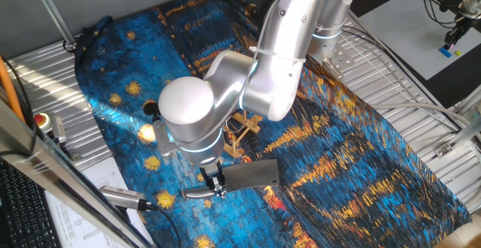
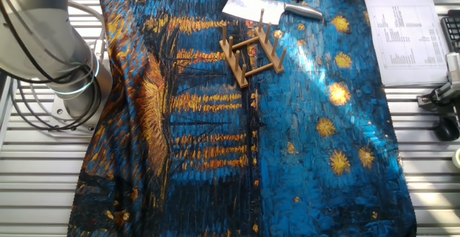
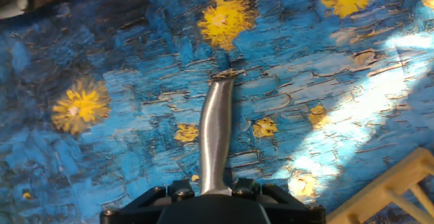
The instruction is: Put the knife on the knife rack
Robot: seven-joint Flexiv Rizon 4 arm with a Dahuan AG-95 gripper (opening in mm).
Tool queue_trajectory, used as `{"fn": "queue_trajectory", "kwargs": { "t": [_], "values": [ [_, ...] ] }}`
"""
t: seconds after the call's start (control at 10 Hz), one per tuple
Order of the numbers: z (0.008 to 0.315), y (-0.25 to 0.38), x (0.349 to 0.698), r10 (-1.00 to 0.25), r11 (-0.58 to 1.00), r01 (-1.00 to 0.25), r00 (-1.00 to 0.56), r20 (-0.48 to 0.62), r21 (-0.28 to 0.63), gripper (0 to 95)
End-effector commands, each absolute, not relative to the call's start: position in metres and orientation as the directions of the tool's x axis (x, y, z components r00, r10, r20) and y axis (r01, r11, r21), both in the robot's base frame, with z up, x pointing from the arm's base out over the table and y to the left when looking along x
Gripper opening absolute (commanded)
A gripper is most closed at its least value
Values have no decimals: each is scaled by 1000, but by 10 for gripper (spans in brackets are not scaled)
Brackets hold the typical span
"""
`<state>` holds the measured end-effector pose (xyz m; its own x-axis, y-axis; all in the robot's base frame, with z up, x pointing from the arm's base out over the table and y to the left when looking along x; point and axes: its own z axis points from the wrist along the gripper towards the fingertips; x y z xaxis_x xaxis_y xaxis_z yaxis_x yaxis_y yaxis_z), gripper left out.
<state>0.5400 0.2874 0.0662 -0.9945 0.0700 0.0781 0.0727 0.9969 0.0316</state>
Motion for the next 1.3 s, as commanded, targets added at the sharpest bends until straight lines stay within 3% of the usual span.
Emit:
{"fn": "queue_trajectory", "kwargs": {
  "t": [0.1,1.3],
  "values": [
    [66,288,541,180,980,187,-979,96,71,380],
    [27,288,551,248,965,254,-965,83,66,380]
  ]
}}
